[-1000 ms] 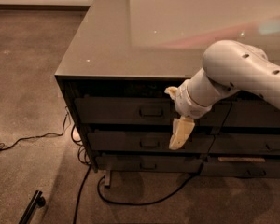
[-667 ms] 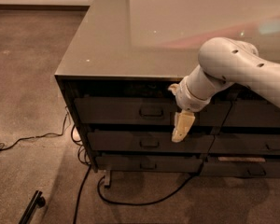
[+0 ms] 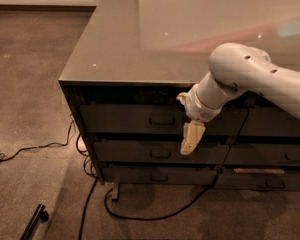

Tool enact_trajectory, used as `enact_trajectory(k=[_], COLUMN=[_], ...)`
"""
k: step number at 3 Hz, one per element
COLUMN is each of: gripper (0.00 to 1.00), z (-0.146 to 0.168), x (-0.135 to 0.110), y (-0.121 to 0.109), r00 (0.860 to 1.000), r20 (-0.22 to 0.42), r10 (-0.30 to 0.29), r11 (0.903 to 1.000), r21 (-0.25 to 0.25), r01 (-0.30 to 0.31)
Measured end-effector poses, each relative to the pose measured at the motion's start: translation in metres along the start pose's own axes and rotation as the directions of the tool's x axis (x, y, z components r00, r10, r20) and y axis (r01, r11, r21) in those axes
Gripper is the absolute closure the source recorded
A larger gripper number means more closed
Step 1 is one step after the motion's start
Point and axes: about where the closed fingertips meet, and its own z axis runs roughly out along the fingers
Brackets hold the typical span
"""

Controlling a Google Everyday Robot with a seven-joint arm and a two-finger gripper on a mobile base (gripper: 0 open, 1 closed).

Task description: Open top drawer

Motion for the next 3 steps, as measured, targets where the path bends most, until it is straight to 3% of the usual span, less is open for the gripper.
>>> enact_trajectory(k=[1,3], gripper=[0.00,0.00], z=[0.007,0.024], x=[0.000,0.016], y=[0.008,0.005], r00=[1.000,0.997], r20=[0.009,-0.039], r10=[0.022,0.069], r11=[0.9995,0.9968], r21=[-0.022,-0.038], r01=[-0.022,-0.071])
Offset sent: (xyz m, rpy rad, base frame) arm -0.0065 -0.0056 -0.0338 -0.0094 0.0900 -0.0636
